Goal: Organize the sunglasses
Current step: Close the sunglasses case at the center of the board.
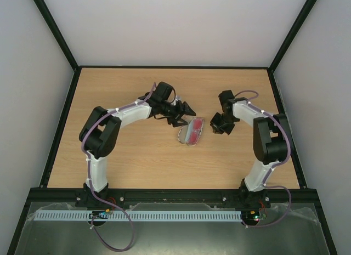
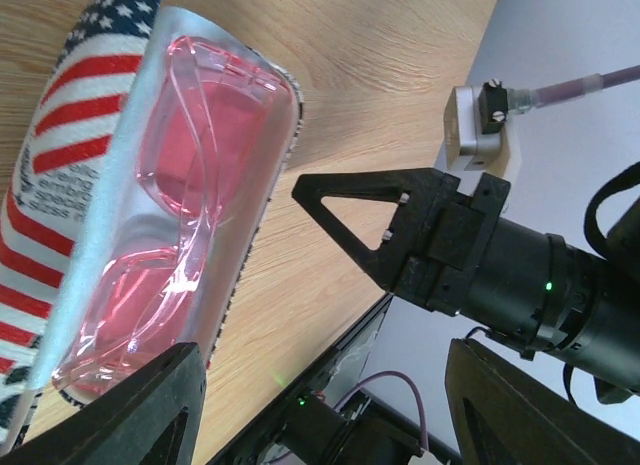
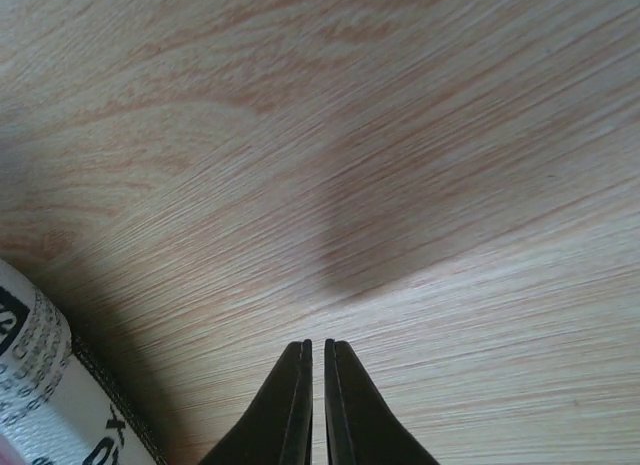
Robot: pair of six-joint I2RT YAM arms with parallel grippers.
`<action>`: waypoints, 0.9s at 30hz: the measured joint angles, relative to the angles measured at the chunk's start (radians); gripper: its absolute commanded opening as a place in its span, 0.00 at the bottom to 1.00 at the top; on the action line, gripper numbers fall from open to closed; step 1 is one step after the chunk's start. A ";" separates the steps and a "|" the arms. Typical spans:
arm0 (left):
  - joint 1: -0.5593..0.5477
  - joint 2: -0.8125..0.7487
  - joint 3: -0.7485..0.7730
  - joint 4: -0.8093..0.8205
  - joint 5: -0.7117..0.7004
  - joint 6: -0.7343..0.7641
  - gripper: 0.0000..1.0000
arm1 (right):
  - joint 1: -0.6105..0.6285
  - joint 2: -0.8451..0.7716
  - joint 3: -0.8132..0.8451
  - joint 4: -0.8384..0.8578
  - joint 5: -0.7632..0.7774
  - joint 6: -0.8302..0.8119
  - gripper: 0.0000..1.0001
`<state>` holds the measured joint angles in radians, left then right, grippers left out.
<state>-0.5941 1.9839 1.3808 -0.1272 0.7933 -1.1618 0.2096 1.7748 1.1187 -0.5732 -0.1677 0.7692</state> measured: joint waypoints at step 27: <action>0.095 0.047 0.010 -0.312 -0.151 0.232 0.02 | 0.003 -0.034 -0.066 0.158 -0.112 0.029 0.24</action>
<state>-0.4995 2.0312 1.3903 -0.4393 0.6418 -0.9295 0.2131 1.7412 1.0527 -0.4152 -0.2794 0.7986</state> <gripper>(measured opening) 0.025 0.246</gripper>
